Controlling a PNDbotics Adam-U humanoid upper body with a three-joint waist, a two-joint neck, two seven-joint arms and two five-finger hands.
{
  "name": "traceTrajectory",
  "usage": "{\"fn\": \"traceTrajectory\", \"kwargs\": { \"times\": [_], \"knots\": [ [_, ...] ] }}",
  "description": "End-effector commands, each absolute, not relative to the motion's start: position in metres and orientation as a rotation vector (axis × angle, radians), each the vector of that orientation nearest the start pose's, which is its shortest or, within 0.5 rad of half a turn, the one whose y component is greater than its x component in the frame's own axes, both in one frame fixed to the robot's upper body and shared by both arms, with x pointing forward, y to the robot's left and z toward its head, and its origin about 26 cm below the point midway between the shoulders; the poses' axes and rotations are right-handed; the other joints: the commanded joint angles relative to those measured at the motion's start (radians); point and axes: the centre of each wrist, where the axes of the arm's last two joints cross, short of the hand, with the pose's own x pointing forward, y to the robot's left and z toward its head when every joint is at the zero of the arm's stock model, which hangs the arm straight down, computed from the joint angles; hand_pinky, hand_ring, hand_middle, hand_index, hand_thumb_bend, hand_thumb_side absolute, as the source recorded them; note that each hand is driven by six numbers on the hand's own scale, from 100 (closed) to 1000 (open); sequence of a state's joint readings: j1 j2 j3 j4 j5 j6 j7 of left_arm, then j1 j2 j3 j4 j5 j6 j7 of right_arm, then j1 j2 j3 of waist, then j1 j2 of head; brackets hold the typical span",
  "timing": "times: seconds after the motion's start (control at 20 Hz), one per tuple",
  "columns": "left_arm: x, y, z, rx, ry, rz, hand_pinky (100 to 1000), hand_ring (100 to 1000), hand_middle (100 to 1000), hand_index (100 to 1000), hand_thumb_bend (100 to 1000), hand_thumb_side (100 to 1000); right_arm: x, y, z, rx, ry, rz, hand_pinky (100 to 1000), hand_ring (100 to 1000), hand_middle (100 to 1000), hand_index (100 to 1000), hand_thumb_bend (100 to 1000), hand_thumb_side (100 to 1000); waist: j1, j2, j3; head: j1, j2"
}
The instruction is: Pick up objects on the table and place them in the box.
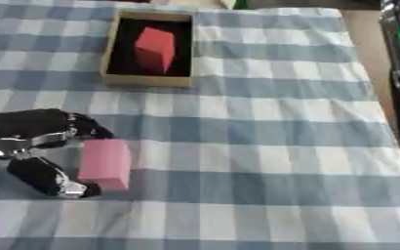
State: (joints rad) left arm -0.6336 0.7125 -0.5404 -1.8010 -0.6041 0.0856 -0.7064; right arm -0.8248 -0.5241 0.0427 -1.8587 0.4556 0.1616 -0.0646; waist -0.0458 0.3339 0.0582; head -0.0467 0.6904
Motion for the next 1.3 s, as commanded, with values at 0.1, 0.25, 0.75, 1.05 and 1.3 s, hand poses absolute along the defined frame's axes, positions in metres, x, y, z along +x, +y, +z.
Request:
{"fn": "traceTrajectory", "kwargs": {
  "times": [0.1,0.25,0.75,1.05,1.3],
  "knots": [
    [0.335,0.203,0.215,0.612,-1.368,-1.966,697,752,703,879,384,637,0.330,-0.241,0.356,1.281,3.247,-0.769,801,762,505,698,257,638,0.001,-0.017,-0.001,0.001,-0.011],
    [0.332,0.201,0.221,0.646,-1.444,-1.925,605,643,601,797,267,627,0.331,-0.242,0.354,1.280,3.257,-0.770,802,761,501,699,257,636,0.002,-0.018,0.000,0.001,-0.011],
    [0.318,0.200,0.241,0.656,-1.614,-1.812,485,518,505,702,100,572,0.335,-0.244,0.353,1.303,3.265,-0.754,802,760,495,697,258,633,0.002,-0.021,0.002,-0.002,-0.012],
    [0.305,0.206,0.276,0.734,-1.727,-1.733,481,503,498,696,100,557,0.335,-0.242,0.355,1.293,3.259,-0.743,802,760,495,697,251,631,0.004,-0.021,0.003,-0.003,-0.021],
    [0.308,0.217,0.306,0.772,-1.811,-1.654,478,494,498,698,100,538,0.333,-0.238,0.361,1.266,3.246,-0.733,801,759,495,697,250,628,0.006,-0.013,-0.007,0.003,-0.038]
  ]
}}
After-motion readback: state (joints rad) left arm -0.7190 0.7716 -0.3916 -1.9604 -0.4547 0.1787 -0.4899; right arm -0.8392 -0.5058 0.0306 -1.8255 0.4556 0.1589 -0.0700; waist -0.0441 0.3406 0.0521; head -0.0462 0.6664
